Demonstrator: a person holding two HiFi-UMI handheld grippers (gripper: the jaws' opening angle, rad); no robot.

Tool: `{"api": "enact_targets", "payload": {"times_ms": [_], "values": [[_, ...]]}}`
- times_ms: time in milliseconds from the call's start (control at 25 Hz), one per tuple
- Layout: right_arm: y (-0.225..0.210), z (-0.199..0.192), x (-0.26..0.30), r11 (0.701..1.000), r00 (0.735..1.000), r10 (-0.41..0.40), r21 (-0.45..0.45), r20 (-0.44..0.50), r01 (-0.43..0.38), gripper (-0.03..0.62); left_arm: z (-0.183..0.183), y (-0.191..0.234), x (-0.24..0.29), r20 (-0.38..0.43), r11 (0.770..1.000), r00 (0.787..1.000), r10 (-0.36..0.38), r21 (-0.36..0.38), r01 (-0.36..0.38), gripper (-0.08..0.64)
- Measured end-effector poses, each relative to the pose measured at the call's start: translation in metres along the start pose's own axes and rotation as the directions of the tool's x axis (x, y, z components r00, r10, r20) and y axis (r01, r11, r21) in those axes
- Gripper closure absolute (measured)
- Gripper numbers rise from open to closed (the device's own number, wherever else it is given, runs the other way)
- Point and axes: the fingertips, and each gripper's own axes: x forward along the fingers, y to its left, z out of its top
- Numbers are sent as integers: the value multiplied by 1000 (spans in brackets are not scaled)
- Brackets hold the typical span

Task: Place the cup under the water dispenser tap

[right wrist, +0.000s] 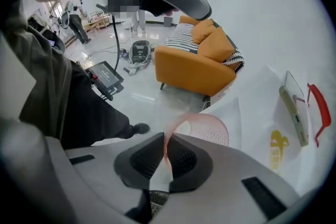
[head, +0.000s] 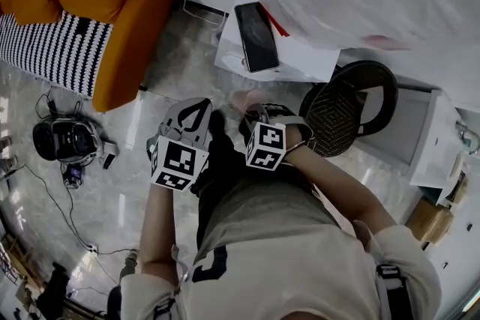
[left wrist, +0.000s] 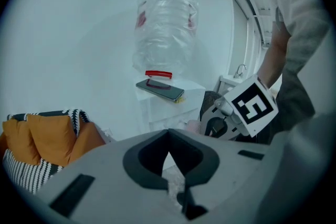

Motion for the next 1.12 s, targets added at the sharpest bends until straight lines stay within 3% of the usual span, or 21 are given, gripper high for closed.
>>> {"api": "enact_targets", "payload": {"times_ms": [240, 360, 520, 1120], "values": [[-17, -17, 48, 994, 993, -95, -52, -66, 92, 555, -20, -8, 9, -30, 1000, 999, -22, -4, 22, 503], [-17, -25, 67, 995, 992, -94, -45, -86, 90, 556, -26, -17, 14, -38, 998, 998, -54, -16, 54, 503], [-24, -31, 88, 994, 989, -98, -56, -108, 92, 555, -24, -20, 21, 6, 988, 994, -105, -110, 105, 503], [-36, -37, 130, 995, 987, -101, -7, -126, 101, 555, -46, -26, 45, -24, 983, 987, -158, -102, 155, 503]]}}
